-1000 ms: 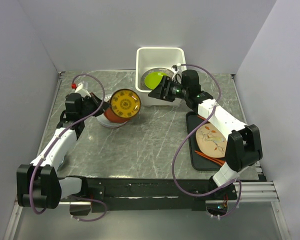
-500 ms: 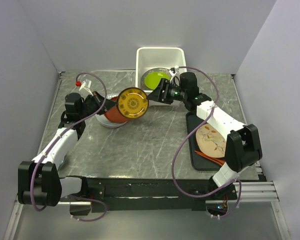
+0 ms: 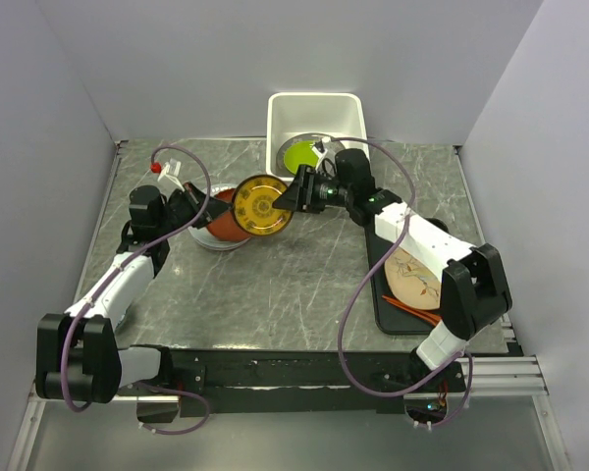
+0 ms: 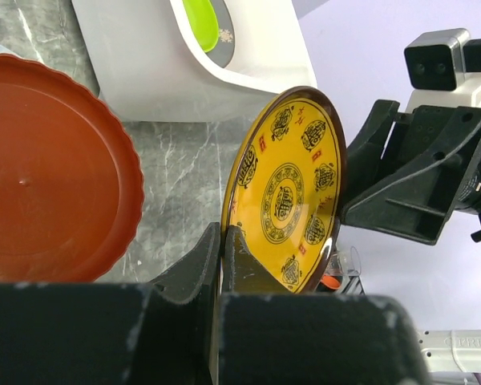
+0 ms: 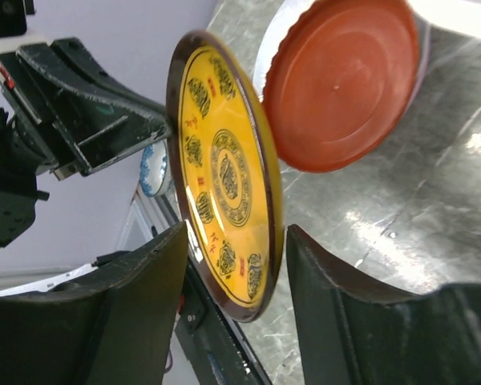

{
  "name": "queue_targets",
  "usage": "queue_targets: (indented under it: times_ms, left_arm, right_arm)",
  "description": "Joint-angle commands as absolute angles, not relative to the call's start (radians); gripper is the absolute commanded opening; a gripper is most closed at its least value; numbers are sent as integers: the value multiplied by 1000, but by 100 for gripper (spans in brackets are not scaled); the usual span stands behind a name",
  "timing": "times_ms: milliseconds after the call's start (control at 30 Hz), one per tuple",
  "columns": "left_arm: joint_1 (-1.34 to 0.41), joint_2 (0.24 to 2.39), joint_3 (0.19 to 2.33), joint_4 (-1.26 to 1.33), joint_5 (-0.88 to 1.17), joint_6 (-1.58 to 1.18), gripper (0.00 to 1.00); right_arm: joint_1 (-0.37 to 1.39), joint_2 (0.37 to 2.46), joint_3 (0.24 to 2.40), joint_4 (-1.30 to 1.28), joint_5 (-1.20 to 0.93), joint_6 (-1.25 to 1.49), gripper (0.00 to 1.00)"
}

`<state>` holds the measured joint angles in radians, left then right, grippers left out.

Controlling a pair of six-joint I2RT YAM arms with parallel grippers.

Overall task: Place the plates into the plastic bin on the countertop
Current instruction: Place the plate in the plastic bin.

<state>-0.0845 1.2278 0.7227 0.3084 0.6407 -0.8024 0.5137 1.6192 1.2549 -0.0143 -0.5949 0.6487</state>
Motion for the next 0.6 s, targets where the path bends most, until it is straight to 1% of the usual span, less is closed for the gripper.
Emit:
queue_targets:
  times_ms: [0,33,133,167,200,233,267,300,333,367,500,567]
  left_arm:
    - [-89,1192,719,370,653,-815,1]
    - [-89,1190,719,368,649,-813,1]
    - [-89,1180,719,353,641,-805,1]
    - [-89,1175,719,345,635,-804,1]
    - [-89,1174,721,341,634,-802,1]
    - [-89,1173,722,336,637,-793,2]
    - [-89,1175,726,331,641,-787,29]
    - [-89,1175,727,318,637,-781,54]
    - [-89,1174,729,314,635,-779,75]
    - [-89,1170,729,310,629,-776,90]
    - [-89,1158,732,279,594,-759,99]
    - [-89,1157,735,265,584,-747,99]
  right_arm:
    - [529,1628,1292,9,-600,657,53]
    - [532,1634,1293,9,-603,658,51]
    - [534,1638,1290,18,-611,663,32]
    - [535,1638,1286,21,-609,664,9]
    - [534,1635,1284,25,-598,666,1]
    - [534,1634,1282,25,-594,666,0]
    - [534,1632,1279,26,-591,664,0]
    - [535,1632,1281,23,-588,664,0]
    - [535,1632,1282,23,-588,664,0]
    - [535,1632,1282,23,-588,664,0]
    - [535,1631,1276,31,-581,669,0]
    - [535,1626,1272,31,-580,673,0]
